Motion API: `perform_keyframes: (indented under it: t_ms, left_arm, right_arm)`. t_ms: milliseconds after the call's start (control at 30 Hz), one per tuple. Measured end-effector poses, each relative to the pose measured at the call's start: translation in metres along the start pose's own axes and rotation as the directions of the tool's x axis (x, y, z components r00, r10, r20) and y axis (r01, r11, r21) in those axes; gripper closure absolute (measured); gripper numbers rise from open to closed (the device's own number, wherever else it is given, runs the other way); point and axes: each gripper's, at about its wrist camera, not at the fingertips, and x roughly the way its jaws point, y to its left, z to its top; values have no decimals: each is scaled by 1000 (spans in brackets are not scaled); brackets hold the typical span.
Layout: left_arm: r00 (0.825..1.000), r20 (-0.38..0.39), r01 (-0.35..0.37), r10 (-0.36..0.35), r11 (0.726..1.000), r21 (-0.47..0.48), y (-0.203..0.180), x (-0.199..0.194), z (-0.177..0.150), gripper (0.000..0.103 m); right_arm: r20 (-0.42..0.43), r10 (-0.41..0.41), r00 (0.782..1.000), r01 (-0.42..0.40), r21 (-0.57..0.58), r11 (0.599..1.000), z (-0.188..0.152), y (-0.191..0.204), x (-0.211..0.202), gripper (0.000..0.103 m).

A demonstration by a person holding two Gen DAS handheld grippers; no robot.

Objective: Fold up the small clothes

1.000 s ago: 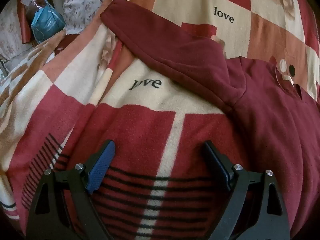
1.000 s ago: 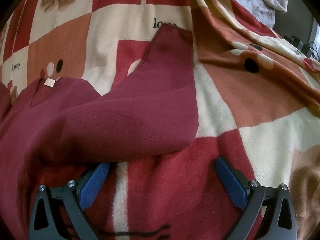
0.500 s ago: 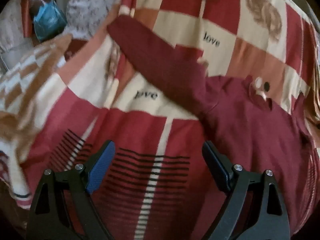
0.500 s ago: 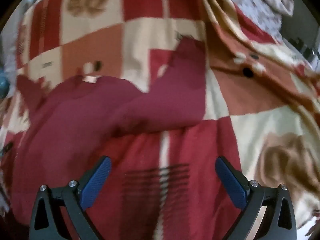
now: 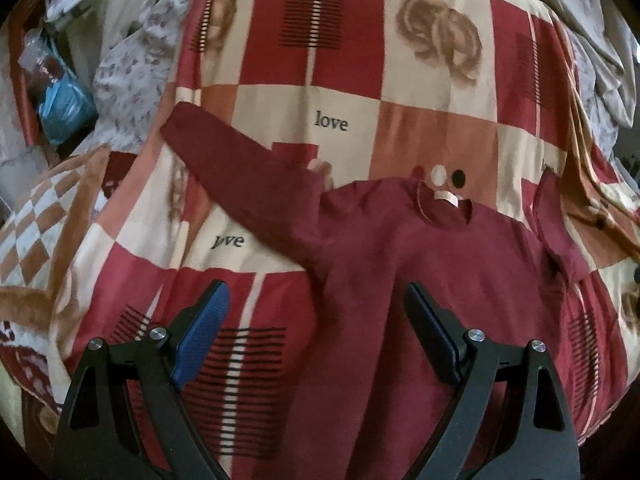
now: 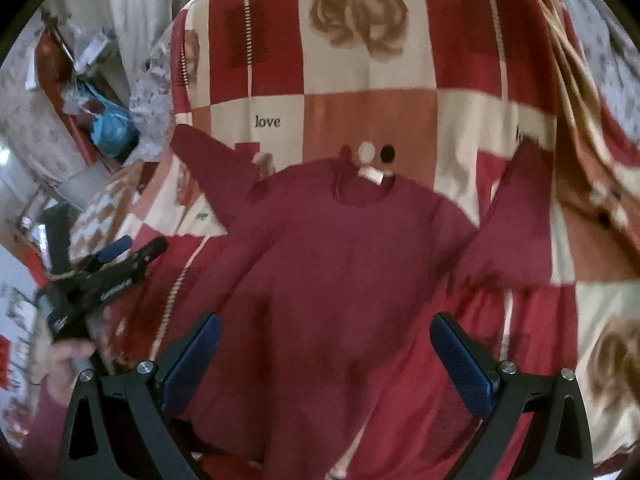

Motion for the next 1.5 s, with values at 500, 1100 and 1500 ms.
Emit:
perform_keyframes:
  t_ms: [500,1100,1500]
  left_arm:
    - [1000,-22,2,-2,1000,-9,-17,53,0,14]
    - [998,-67,-22,20,999,-30,-1,94,-7,14]
    - [997,-72,-45,41,997,-58,12,100,-7,14]
  right_arm:
    - [53,-164,985,164,7,986,45,21,86,0]
    - [2,-207,978,207,19,978,42,29,155,0]
    - [-3,-199,980,199,26,980,43,34,166,0]
